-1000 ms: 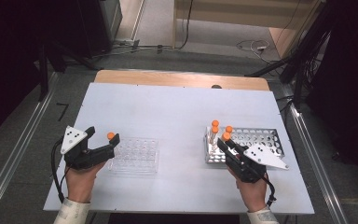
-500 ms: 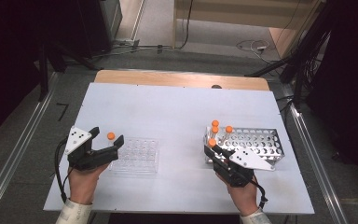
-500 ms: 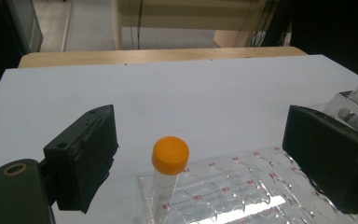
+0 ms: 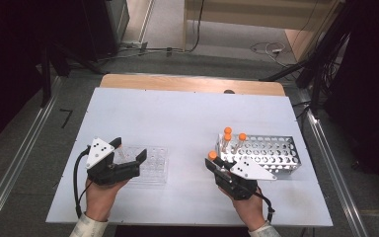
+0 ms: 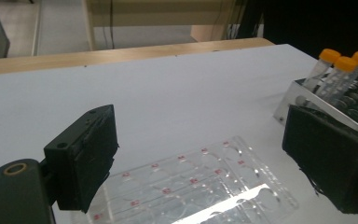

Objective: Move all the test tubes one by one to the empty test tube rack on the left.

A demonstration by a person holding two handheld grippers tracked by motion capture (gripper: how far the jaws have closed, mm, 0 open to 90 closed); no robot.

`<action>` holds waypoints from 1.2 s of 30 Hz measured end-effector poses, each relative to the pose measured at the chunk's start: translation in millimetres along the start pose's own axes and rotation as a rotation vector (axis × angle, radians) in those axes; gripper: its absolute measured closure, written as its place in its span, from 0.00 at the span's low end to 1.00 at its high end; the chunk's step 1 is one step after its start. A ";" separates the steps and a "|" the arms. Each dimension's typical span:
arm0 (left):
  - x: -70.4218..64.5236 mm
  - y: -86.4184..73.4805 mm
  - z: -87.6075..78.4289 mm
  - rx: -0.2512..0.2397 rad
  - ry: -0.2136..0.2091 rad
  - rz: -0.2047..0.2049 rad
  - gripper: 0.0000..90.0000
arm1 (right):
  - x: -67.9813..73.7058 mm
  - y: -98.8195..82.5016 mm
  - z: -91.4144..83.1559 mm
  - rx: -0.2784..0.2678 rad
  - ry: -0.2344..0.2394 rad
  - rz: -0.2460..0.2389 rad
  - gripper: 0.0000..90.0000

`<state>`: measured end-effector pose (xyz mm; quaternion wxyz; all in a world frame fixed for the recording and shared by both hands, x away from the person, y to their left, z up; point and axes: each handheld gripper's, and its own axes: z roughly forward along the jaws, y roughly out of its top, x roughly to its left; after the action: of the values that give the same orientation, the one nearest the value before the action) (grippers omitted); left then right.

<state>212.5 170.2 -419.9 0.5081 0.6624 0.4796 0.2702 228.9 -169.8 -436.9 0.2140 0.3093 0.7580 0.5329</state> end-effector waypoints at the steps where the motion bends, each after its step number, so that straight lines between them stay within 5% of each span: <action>1: -2.4 0.2 0.6 0.003 -0.005 0.008 0.12 | 0.6 0.3 1.3 -0.001 0.002 -0.004 0.80; 14: -32.8 -2.7 14.3 0.022 -0.088 0.042 0.13 | 10.1 -2.4 14.3 0.033 0.026 -0.022 0.80; 28: -71.3 -1.9 34.0 0.049 -0.231 0.068 0.18 | 19.3 -4.4 23.6 0.055 0.053 -0.042 0.80; 36: -86.0 -2.7 45.1 0.061 -0.303 0.087 0.30 | 24.8 -5.5 25.9 0.071 0.063 -0.047 0.80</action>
<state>215.8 73.3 -426.5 0.5419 0.7309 0.3765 0.1743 226.8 -136.4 -450.7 0.1915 0.2819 0.7897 0.5102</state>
